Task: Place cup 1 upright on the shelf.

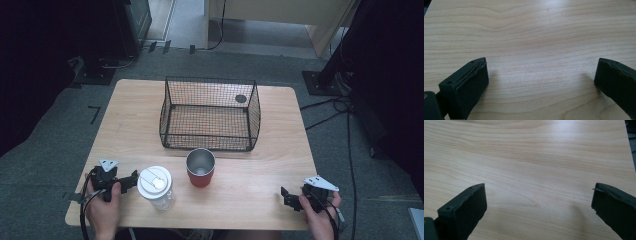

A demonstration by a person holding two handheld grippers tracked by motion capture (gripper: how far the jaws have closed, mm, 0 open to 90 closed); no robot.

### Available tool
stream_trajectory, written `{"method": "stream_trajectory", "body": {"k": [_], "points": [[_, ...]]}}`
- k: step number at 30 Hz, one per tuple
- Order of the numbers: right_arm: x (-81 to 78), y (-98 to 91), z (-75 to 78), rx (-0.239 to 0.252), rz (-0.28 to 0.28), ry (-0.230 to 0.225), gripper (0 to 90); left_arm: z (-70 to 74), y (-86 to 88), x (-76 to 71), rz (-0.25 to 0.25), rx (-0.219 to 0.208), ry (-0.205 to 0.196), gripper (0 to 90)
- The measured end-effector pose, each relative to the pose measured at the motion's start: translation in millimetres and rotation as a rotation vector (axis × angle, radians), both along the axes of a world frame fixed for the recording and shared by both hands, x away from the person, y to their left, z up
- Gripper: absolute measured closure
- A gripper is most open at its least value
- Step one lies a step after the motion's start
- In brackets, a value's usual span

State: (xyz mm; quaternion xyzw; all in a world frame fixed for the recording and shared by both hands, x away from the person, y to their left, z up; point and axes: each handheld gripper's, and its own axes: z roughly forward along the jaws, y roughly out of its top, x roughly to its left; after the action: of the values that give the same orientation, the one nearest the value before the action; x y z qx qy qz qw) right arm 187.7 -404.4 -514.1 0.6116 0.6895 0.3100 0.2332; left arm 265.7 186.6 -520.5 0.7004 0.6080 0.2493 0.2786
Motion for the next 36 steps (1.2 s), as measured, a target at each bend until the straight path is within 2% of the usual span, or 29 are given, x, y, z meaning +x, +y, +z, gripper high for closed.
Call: {"method": "stream_trajectory", "body": {"k": [7,13,20,23,36], "points": [[0.9,9.8,12.5,0.01,0.006,-0.022,0.0,0.0,0.0,0.0,0.0,0.0,0.0,0.0],[6.4,28.4,26.3,0.014,0.043,-0.051,0.0,-0.1,-0.1,0.0,0.001,-0.001,-0.001,0.0],[13.2,46.9,31.1,0.007,0.076,-0.066,0.0,0.0,0.0,0.0,0.001,-0.001,0.0,0.0],[15.2,53.1,32.7,0.02,0.088,-0.072,0.0,-0.1,-0.1,0.0,0.001,0.0,-0.001,0.0],[16.6,78.3,40.2,0.033,0.146,-0.096,0.0,-0.1,-0.1,0.0,0.001,-0.001,-0.001,0.0]]}}
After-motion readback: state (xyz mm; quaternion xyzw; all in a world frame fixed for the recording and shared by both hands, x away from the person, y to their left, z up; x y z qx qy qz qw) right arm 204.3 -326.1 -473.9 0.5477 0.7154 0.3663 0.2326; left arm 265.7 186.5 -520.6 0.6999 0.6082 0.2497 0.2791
